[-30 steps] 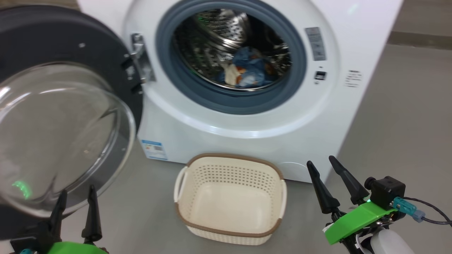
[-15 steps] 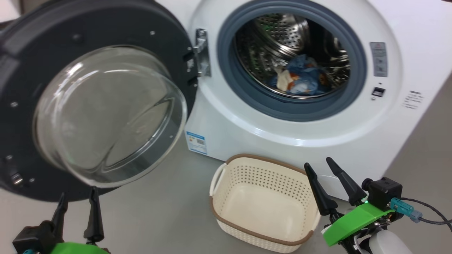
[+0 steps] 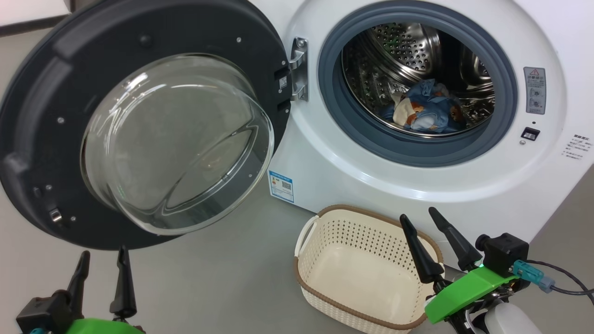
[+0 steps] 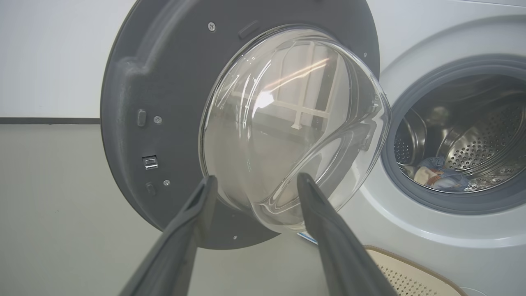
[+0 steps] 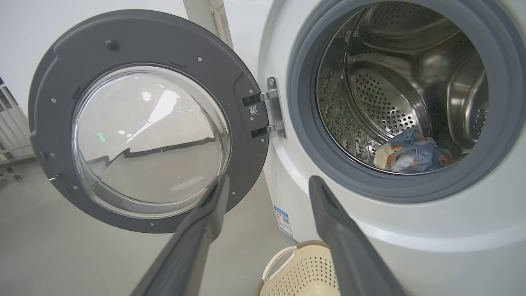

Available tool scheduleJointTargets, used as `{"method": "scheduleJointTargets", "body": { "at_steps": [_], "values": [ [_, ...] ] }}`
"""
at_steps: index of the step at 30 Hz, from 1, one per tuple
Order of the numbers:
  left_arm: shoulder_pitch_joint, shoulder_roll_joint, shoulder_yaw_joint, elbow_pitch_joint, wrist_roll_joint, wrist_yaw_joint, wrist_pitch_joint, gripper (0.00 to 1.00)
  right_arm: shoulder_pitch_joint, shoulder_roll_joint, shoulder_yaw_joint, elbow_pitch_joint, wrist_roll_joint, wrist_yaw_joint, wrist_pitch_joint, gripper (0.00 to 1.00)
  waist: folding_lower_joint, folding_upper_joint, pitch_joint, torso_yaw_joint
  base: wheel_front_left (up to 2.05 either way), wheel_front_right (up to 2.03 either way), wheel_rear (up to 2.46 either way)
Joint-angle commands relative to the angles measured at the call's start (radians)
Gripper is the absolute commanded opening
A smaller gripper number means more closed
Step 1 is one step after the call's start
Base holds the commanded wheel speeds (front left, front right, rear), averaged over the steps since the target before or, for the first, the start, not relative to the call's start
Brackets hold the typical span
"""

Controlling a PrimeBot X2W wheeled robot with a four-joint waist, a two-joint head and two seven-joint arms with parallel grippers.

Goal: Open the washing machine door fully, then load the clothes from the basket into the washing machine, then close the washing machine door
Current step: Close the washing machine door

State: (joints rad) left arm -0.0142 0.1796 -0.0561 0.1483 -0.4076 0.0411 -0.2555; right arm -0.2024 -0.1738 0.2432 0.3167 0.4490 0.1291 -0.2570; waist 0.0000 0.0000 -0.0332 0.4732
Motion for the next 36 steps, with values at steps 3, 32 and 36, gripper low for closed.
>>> {"method": "scheduleJointTargets", "body": {
  "at_steps": [3,32,36],
  "values": [
    [-0.014,0.016,0.038,-0.031,-0.005,0.007,-0.006,1.0,-0.027,-0.006,0.017,-0.023,0.013,0.002,-0.005,1.0,0.0,0.0,0.001,0.008,0.0,0.0,0.0],
    [-0.044,0.054,0.088,-0.093,-0.038,-0.006,-0.006,0.0,-0.014,-0.004,0.014,-0.031,0.012,0.002,-0.005,1.0,0.0,0.0,0.004,0.0,0.0,0.0,0.0],
    [-0.089,0.086,0.144,-0.135,-0.099,-0.024,0.006,0.0,-0.01,-0.005,0.016,-0.03,0.013,0.002,-0.005,1.0,0.0,0.0,0.002,0.0,0.0,0.0,0.0]
  ]
}}
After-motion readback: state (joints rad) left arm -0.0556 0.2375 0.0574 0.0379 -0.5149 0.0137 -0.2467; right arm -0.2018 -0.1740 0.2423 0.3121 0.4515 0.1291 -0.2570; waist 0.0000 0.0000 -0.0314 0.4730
